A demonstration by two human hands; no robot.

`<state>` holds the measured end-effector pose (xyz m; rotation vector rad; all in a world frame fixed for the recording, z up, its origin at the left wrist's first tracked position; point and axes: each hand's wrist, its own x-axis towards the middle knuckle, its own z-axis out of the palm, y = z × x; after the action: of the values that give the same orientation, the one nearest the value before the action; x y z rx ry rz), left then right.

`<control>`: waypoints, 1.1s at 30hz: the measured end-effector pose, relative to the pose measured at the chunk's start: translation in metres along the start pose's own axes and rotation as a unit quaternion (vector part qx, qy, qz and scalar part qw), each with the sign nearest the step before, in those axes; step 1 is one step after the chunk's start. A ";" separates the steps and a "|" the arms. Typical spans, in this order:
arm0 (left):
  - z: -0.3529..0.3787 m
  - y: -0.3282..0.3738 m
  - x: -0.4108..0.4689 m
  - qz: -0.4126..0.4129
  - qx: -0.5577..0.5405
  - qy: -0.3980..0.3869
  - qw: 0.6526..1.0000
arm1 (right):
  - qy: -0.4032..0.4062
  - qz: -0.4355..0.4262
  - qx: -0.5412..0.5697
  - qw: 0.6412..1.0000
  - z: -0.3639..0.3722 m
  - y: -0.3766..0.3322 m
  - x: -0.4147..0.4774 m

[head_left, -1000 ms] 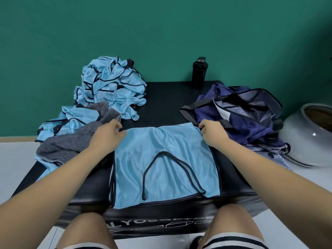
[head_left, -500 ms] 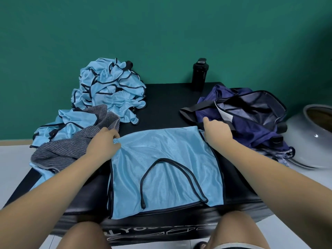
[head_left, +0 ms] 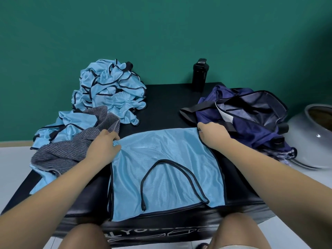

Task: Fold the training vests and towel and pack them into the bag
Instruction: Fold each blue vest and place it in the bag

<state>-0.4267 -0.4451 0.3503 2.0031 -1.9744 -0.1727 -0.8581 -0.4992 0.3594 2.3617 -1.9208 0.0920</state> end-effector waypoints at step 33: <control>-0.016 0.034 -0.033 0.069 0.049 0.016 0.996 | -0.088 -0.056 0.006 0.995 -0.017 -0.039 0.019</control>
<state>-0.4558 -0.4099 0.3710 1.9046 -2.1304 -0.0104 -0.8163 -0.5075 0.3773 2.5587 -1.8567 -0.1163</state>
